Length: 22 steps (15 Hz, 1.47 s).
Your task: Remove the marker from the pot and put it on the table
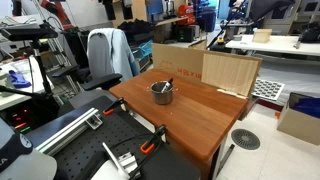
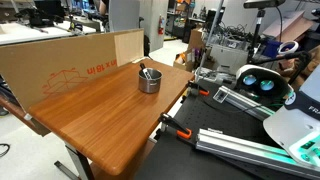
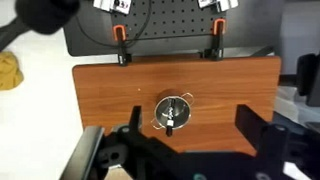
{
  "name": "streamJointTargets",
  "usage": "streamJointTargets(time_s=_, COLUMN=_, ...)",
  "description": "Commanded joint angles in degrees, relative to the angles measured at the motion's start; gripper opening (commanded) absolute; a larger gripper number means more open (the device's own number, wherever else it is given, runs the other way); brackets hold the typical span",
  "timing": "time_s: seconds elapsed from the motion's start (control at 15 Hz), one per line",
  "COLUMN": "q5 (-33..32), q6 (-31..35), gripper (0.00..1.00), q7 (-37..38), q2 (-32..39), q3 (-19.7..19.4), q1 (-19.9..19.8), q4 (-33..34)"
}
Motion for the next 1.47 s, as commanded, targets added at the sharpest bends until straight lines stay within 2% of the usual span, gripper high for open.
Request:
streamJointTargets(time_s=0.0, q5=0.35, q6=-0.13, gripper=1.0, q7=-0.3, q2=0.02, q3=0.57, q1=-0.64, q4=0.24)
streamJointTargets(time_s=1.13, q5=0.35, q6=-0.14, gripper=1.0, q7=-0.3, q2=0.03, q3=0.57, q1=-0.64, q4=0.4)
streamJointTargets(time_s=1.4, q5=0.99, q6=2.62, gripper=1.0, q7=-1.88, q2=2.37, q3=-0.16, q1=-0.15, q4=-0.21)
